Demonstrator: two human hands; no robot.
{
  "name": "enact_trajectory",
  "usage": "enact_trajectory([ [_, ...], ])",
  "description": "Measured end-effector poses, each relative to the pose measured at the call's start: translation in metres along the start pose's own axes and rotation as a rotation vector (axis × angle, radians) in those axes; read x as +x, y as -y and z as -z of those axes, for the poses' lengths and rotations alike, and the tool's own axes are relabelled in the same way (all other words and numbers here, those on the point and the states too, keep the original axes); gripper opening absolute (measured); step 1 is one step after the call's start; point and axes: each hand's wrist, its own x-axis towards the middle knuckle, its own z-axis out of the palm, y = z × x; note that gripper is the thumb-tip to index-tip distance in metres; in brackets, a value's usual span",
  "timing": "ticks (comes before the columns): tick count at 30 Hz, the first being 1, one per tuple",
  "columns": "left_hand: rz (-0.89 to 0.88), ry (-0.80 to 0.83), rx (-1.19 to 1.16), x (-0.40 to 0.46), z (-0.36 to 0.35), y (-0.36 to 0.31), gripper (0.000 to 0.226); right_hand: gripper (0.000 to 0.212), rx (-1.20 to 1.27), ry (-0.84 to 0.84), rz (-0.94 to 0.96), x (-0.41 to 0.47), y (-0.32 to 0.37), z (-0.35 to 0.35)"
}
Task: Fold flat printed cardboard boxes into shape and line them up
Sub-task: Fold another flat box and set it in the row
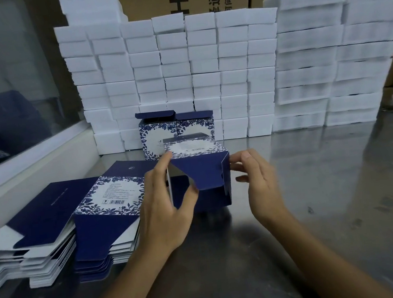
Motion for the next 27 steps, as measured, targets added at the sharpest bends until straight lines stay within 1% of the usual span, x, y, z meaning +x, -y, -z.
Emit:
enact_trajectory([
  [1,0.002,-0.006,0.013,0.001,0.001,0.0,0.057,0.046,-0.004,0.01,-0.009,0.0,-0.001,-0.001],
  [2,0.008,-0.014,0.023,0.001,0.001,0.0,0.054,0.042,-0.009,0.009,-0.011,-0.001,-0.001,-0.001],
  [5,0.006,-0.047,0.037,0.003,0.002,-0.002,0.051,0.016,0.005,0.005,-0.042,-0.001,-0.001,-0.002],
  [6,0.004,-0.057,0.04,0.003,0.002,-0.003,0.05,0.013,0.004,0.011,-0.055,-0.001,0.0,-0.002],
  [7,0.003,-0.068,0.04,0.003,0.002,-0.004,0.049,0.016,-0.004,0.016,-0.065,-0.002,0.0,-0.002],
  [11,0.001,-0.113,0.03,0.004,0.002,-0.008,0.042,0.039,-0.131,0.019,-0.083,-0.004,0.0,-0.004],
  [12,-0.001,-0.118,0.023,0.003,0.002,-0.009,0.041,0.041,-0.158,0.009,-0.08,-0.004,-0.001,-0.004],
  [14,-0.009,-0.113,0.018,0.002,0.002,-0.01,0.042,0.037,-0.189,-0.036,-0.067,-0.003,-0.001,-0.004],
  [18,-0.024,-0.107,0.025,0.0,-0.001,-0.014,0.043,0.017,-0.205,-0.117,-0.063,0.002,-0.001,0.001],
  [19,-0.027,-0.107,0.023,0.0,-0.001,-0.014,0.044,0.015,-0.201,-0.125,-0.066,0.003,-0.001,0.002],
  [24,-0.022,-0.098,0.005,0.0,0.0,-0.014,0.046,0.023,-0.204,-0.137,-0.067,0.005,0.0,0.004],
  [27,-0.018,-0.093,0.012,0.0,-0.001,-0.013,0.046,0.023,-0.212,-0.144,-0.074,0.006,-0.002,0.004],
])
